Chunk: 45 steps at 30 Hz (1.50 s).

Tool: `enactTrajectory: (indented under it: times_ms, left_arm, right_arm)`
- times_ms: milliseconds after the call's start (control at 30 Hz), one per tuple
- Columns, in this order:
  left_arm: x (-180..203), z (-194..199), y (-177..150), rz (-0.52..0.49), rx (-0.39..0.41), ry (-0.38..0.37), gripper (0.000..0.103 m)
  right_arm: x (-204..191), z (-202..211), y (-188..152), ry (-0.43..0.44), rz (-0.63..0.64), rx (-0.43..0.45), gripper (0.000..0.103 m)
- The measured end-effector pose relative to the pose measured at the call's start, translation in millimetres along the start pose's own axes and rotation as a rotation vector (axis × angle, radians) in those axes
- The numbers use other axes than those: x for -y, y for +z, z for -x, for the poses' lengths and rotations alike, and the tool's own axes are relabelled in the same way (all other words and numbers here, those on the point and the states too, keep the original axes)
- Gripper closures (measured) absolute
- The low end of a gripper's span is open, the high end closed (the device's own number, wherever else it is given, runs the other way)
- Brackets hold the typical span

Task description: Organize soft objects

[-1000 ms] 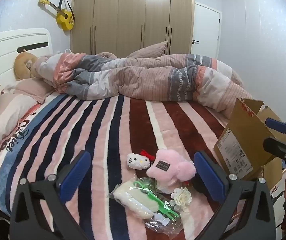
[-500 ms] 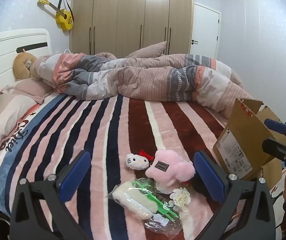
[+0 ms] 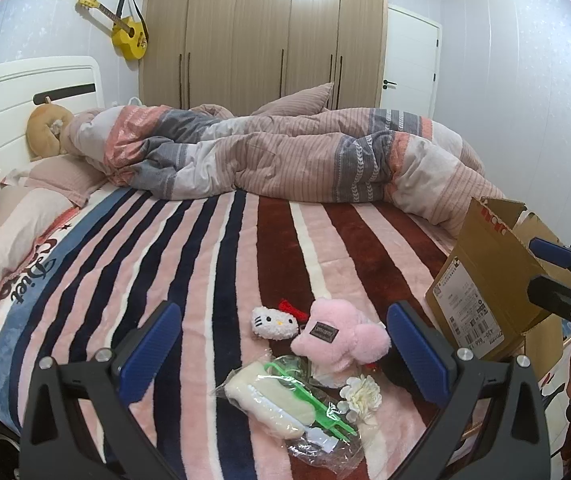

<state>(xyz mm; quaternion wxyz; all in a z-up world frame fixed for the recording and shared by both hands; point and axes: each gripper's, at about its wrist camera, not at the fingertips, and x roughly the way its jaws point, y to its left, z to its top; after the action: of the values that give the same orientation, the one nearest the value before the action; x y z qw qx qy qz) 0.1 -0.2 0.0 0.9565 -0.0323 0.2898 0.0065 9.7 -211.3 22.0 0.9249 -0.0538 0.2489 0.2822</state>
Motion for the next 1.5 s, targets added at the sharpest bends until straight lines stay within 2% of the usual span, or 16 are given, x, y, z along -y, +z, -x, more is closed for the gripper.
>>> enactTrajectory:
  times_ms: [1000,1500]
  left_arm:
    - [0.2,-2.2,3.2,0.005,0.011,-0.022,0.0]
    - [5.0,1.7,2.1,-0.005,0.015,-0.037,0.0]
  right_arm:
    - [-4.7,0.1,5.9,0.03,-0.005,0.022,0.0]
    - [-0.9,0.6,4.4,0.018,-0.013,0.023,0.0]
